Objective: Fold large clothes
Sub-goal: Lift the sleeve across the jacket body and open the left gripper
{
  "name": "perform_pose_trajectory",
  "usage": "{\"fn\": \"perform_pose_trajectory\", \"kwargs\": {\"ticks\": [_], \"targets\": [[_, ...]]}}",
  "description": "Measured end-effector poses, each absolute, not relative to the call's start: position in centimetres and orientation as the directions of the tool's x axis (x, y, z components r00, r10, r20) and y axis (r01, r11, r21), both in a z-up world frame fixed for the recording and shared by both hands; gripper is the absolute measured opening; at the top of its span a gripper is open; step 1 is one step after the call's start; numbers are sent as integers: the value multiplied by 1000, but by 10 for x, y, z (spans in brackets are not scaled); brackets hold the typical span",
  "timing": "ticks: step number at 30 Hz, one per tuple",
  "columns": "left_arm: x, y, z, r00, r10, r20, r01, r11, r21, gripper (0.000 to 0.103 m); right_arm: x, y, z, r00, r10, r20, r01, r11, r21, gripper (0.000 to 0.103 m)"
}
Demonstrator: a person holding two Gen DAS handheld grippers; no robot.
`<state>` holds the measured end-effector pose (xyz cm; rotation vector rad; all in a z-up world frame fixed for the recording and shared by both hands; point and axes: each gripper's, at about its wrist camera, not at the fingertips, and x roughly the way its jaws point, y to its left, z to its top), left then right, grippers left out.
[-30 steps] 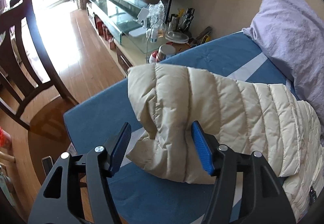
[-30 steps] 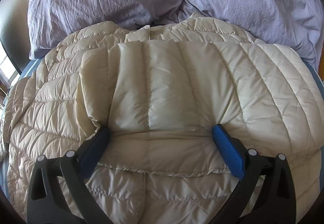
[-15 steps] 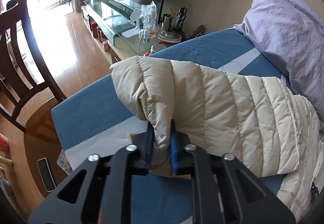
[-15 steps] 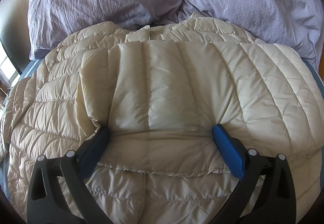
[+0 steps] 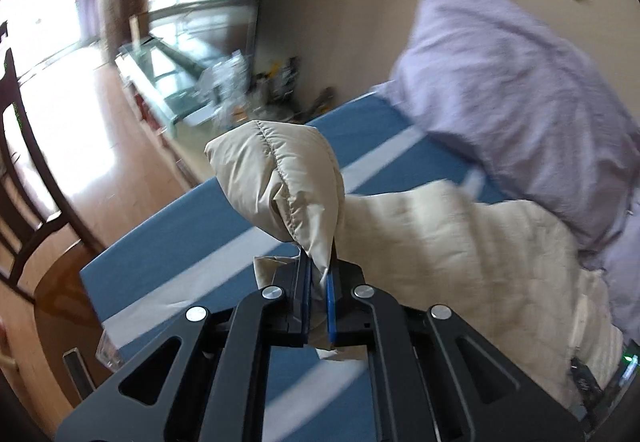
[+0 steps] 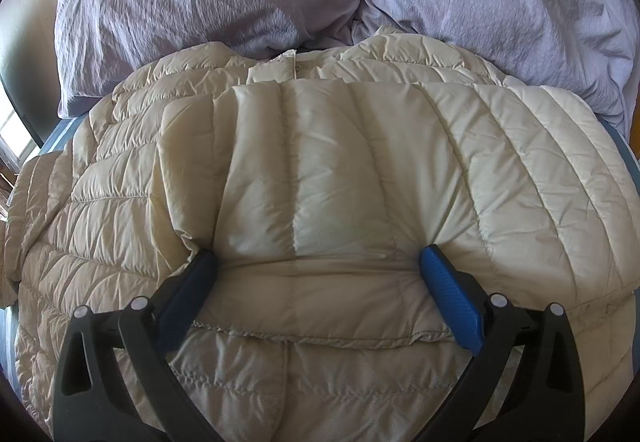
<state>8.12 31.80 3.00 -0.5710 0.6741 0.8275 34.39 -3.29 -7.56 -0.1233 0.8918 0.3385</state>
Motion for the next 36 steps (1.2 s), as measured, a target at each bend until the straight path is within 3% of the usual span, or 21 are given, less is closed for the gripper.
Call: {"fn": "perform_pose_trajectory", "kwargs": {"ticks": [10, 17, 21, 30, 36], "targets": [[157, 236, 72, 691, 268, -671, -590, 745, -310, 5, 345, -7, -74, 569, 215, -794, -351, 936, 2, 101], [201, 162, 85, 756, 124, -642, -414, 851, -323, 5, 345, 13, -62, 546, 271, -793, -365, 929, 66, 101], [227, 119, 75, 749, 58, -661, -338, 890, -305, 5, 338, 18, -48, 566, 309, -764, -371, 924, 98, 101], [276, 49, 37, 675, -70, -735, -233, 924, -302, 5, 336, 10, -39, 687, 216, -694, -327, 945, -30, 101], [305, 19, 13, 613, -80, -786, -215, 940, -263, 6, 350, 8, -39, 706, 229, -670, -318, 948, -11, 101]]}}
